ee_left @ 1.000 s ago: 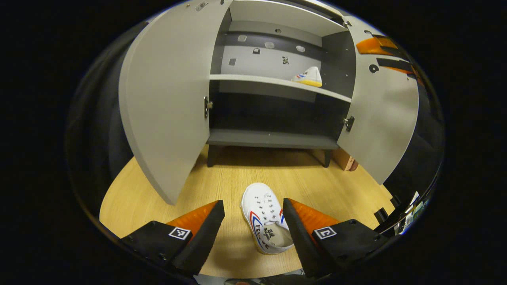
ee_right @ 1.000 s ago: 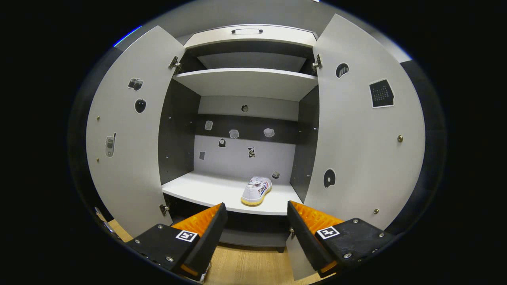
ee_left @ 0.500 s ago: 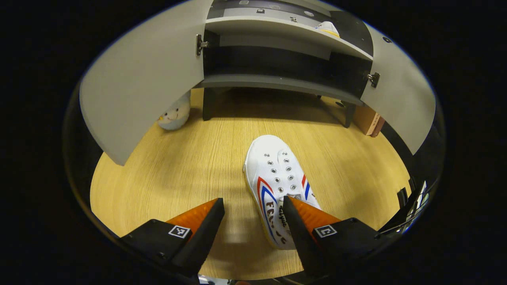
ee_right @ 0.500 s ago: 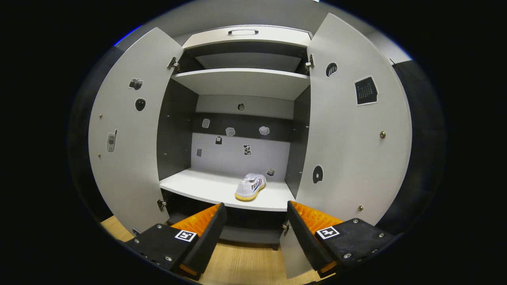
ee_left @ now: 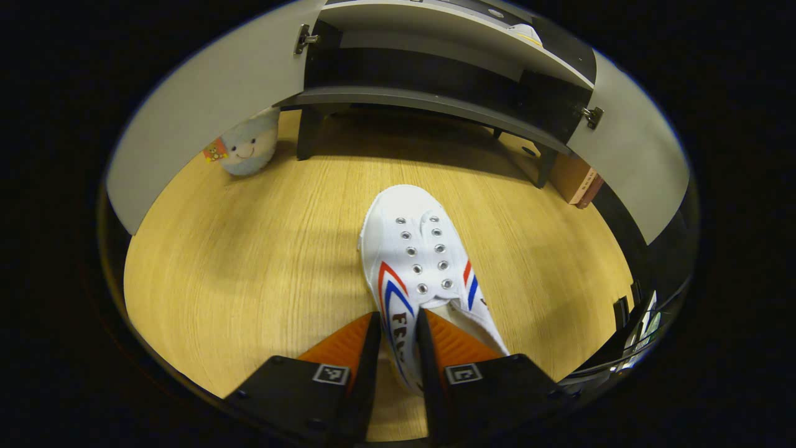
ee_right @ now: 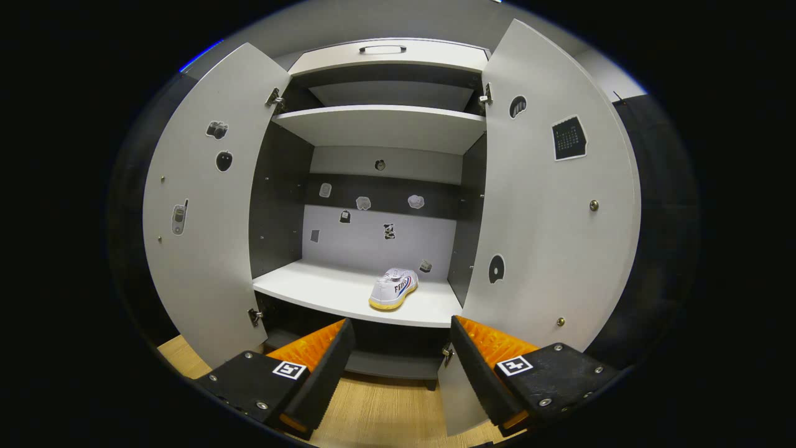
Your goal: Grab one shoe with the right hand and put it into the shoe cabinet, grab the other shoe with the left hand and put it into the shoe cabinet; then close the right door with the right hand and the left door with the left hand.
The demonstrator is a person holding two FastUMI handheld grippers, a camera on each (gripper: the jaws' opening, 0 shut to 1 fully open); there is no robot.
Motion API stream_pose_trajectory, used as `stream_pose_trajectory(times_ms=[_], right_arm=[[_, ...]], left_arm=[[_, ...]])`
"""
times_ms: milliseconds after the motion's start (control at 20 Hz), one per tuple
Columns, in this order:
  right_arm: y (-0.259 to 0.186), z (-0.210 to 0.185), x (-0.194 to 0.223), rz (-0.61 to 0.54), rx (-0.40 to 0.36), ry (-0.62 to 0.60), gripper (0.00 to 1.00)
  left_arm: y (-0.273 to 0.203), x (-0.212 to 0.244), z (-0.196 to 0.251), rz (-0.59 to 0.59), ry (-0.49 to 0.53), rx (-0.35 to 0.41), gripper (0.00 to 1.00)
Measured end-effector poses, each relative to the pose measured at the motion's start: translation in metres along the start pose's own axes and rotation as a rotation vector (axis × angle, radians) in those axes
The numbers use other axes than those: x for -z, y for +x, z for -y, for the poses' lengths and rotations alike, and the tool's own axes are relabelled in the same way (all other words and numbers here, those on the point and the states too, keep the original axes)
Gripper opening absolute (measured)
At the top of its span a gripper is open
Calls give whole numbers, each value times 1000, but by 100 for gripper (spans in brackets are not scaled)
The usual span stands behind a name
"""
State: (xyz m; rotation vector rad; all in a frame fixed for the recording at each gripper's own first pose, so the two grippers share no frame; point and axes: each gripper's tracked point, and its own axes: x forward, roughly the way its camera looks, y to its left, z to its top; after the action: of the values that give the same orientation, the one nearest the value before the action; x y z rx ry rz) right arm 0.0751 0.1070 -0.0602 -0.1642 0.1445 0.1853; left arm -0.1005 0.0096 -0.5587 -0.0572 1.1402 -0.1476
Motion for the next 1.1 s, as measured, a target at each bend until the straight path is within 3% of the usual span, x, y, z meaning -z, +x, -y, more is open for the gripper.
stream_pose_trajectory(times_ms=[50, 150, 200, 650, 850, 1100], right_arm=[[0, 0, 0, 0, -1, -1, 95], [0, -1, -1, 4, -1, -4, 95], [-1, -1, -1, 6, -1, -5, 95], [-4, 7, -3, 20, 24, 6, 95], [-8, 7, -2, 31, 28, 7, 95], [-16, 5, 2, 40, 16, 34, 95]], left_arm=[[1, 0, -4, -7, -12, -17, 36], [2, 0, -8, -16, -62, -11, 11], [1, -3, -10, -19, -64, -4, 8], [1, -16, -11, 14, -115, 37, 7], [1, -20, -11, 107, -44, 53, 7], [5, -23, -11, 227, -36, 107, 7]])
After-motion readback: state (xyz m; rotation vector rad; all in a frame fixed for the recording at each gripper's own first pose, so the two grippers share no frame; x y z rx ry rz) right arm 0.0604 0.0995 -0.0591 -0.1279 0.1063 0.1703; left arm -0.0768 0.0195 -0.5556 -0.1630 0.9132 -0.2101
